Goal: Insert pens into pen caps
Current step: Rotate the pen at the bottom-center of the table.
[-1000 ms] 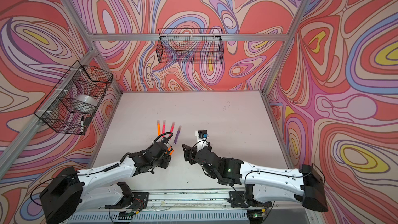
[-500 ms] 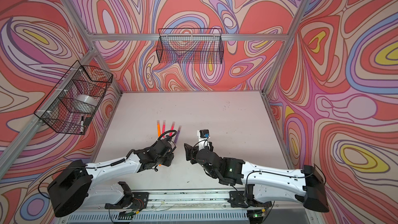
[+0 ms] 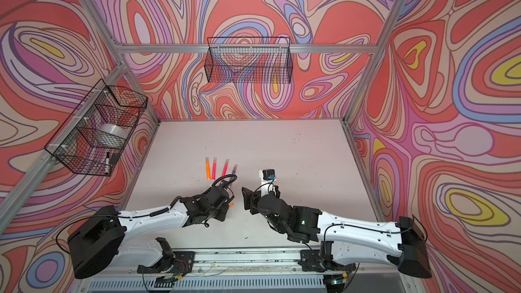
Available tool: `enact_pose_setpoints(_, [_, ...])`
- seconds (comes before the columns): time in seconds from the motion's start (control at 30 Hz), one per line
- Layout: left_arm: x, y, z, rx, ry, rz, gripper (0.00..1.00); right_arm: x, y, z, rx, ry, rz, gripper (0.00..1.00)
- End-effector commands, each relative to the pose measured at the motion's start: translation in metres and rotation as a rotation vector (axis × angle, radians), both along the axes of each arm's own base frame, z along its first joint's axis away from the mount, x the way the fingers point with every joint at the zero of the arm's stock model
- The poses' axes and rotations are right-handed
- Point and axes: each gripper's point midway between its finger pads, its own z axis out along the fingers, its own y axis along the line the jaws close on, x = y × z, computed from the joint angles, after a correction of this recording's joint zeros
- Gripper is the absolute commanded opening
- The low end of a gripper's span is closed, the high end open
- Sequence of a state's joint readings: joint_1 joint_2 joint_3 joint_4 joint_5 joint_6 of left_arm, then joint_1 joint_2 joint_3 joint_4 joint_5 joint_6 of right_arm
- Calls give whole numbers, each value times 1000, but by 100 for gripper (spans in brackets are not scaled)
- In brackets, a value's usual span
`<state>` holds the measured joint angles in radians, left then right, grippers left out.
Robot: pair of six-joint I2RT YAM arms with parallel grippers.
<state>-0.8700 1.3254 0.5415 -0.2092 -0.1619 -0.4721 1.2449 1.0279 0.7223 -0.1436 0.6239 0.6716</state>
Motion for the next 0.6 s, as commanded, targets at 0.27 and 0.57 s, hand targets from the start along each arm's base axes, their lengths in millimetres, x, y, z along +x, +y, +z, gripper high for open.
enact_pose_setpoints(0.27, [0, 8, -5, 49, 7, 50, 34, 0, -6, 4, 5, -3, -15, 83])
enact_pose_setpoints(0.57, [-2, 5, -10, 70, 19, 37, 29, 0, -8, 5, 6, -6, -17, 83])
